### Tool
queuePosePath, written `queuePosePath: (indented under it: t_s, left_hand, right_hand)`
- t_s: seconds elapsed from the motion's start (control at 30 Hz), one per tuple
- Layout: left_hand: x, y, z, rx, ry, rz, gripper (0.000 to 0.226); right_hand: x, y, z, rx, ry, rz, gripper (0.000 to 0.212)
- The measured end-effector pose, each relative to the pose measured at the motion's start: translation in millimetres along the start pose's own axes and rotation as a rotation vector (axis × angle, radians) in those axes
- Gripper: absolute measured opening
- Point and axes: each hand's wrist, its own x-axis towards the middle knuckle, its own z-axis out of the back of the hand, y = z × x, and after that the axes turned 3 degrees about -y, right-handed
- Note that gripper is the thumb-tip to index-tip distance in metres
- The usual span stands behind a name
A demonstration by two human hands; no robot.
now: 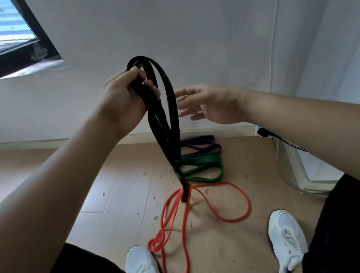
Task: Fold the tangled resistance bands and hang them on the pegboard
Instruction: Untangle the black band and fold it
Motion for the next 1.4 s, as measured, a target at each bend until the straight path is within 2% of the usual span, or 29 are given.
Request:
queuePosePath:
  t_s: [0.13, 0.2, 0.23, 0.33, 0.4, 0.5, 0.6, 0.73, 0.83, 0.93, 1.0, 1.03, 1.17, 1.27, 1.33, 1.4]
  left_hand:
    - [10, -10, -5, -0.163, -0.031, -0.001, 0.022]
    - [13, -15, -9, -0.236, -0.058, -0.010, 0.025]
    - [13, -17, -11, -0.257, -0.066, -0.024, 0.025]
    - [15, -21, -12, -0.235, -0.064, -0.080, 0.018]
    - [17, -23, -4, -0.103, -0.075, -0.142, 0.015]
    - [18, -30, 17, 0.162, -0.108, -0.235, 0.018]
    - [17, -34, 38, 0.249, -0.186, -0.203, 0.020]
    - [10, -31, 52, 0.377, -0.147, -0.147, 0.017]
    - [4, -26, 52, 0.567, -0.075, -0.117, 0.017]
    - [0, -20, 48, 0.778, 0.007, -0.078, 0.015]
    - [-1, -17, 45, 0.885, 0.067, -0.061, 0.022]
    - [-1, -16, 43, 0.918, 0.085, -0.062, 0.024]
    - [0, -14, 38, 0.963, 0.037, -0.097, 0.021]
    - [-1, -13, 36, 1.002, 0.019, -0.123, 0.016]
    - [-1, -13, 35, 1.055, 0.019, -0.148, 0.014]
    - [-2, -13, 34, 1.120, 0.031, -0.168, 0.012]
  right_hand:
    - [8, -9, -32, 0.009, -0.203, 0.047, 0.097]
    - [8, -18, -46, 0.016, -0.232, -0.002, 0.102]
    - [8, -22, -51, 0.036, -0.176, -0.031, 0.096]
    - [10, -32, -64, 0.019, 0.073, -0.080, 0.038]
    - [9, -35, -68, -0.066, 0.124, -0.066, 0.025]
    - [9, -38, -68, -0.039, 0.078, -0.064, 0.026]
    - [11, -42, -57, -0.041, -0.028, -0.065, 0.022]
    - [10, -31, -33, -0.206, 0.031, -0.072, 0.025]
    - [16, -17, -17, -0.259, -0.193, 0.072, 0.024]
    - [23, -3, -12, -0.286, -0.347, 0.240, 0.042]
    - [26, 4, -15, -0.320, -0.321, 0.281, 0.060]
    - [26, 7, -18, -0.326, -0.284, 0.291, 0.061]
    - [25, 11, -25, -0.177, -0.113, 0.282, 0.042]
    - [25, 10, -25, -0.220, -0.181, 0.291, 0.040]
    - [25, 9, -24, -0.211, -0.223, 0.311, 0.025]
    - [23, 10, -21, -0.192, -0.172, 0.295, 0.014]
